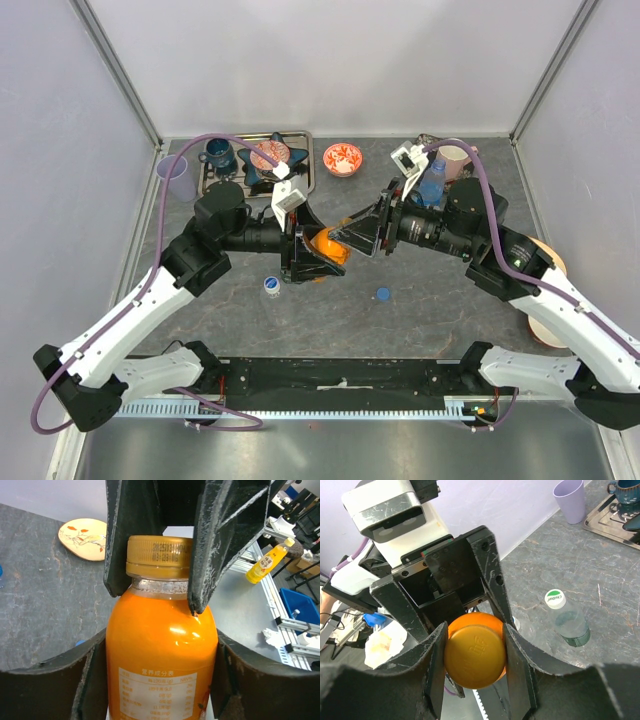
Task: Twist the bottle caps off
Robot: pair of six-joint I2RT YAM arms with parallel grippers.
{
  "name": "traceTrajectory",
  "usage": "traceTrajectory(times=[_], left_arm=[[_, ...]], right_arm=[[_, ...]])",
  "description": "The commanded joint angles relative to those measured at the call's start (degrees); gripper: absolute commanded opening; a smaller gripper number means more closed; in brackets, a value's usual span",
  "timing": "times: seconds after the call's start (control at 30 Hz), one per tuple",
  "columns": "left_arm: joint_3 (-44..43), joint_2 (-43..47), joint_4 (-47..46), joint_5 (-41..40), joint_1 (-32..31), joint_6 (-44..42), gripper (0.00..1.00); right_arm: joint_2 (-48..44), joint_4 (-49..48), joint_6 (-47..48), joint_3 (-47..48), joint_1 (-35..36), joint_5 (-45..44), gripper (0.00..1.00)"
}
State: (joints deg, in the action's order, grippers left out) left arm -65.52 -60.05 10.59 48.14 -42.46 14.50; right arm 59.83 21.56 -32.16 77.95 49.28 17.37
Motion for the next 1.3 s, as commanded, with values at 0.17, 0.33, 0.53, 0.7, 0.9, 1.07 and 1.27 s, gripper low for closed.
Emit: traceTrajectory(times=[0.17,0.33,0.53,0.7,0.9,1.07,1.27], left_arm=[[0.3,0.02,0.57,1.61,0.27,-2.9,0.51],[1.0,1.25,0.14,-4.18,0.18,-3.43,0.5],[1.62,3.27,-0.04,-22.53,-3.5,-6.94,0.45],[2.58,4.59,-1.62,-44.95,-12.8,-13.34,0.43],[3.11,3.54,-3.73,-61.05,-19.76,-18.89,0.4],[4.08,3.71,-5.84,-65.8,-21.26,-20.3,0.39],[4.69,3.63,-6.37,-66.42,-21.35,-20.39,0.38]], right_arm=[[0.64,-1.17,0.08,3.87,0.03,0.57,0.12],[-0.68,-0.12,-0.27,4.84,0.12,-4.35,0.77],[-0.42,2.16,-2.55,7.74,0.03,-13.84,0.91],[3.09,8.49,-6.41,12.3,0.03,-22.01,0.9],[6.35,10.34,-8.88,13.89,0.03,-23.17,0.88],[7.14,10.69,-9.5,13.72,0.03,-22.64,0.87],[6.96,10.34,-9.76,11.96,0.12,-21.41,0.81]])
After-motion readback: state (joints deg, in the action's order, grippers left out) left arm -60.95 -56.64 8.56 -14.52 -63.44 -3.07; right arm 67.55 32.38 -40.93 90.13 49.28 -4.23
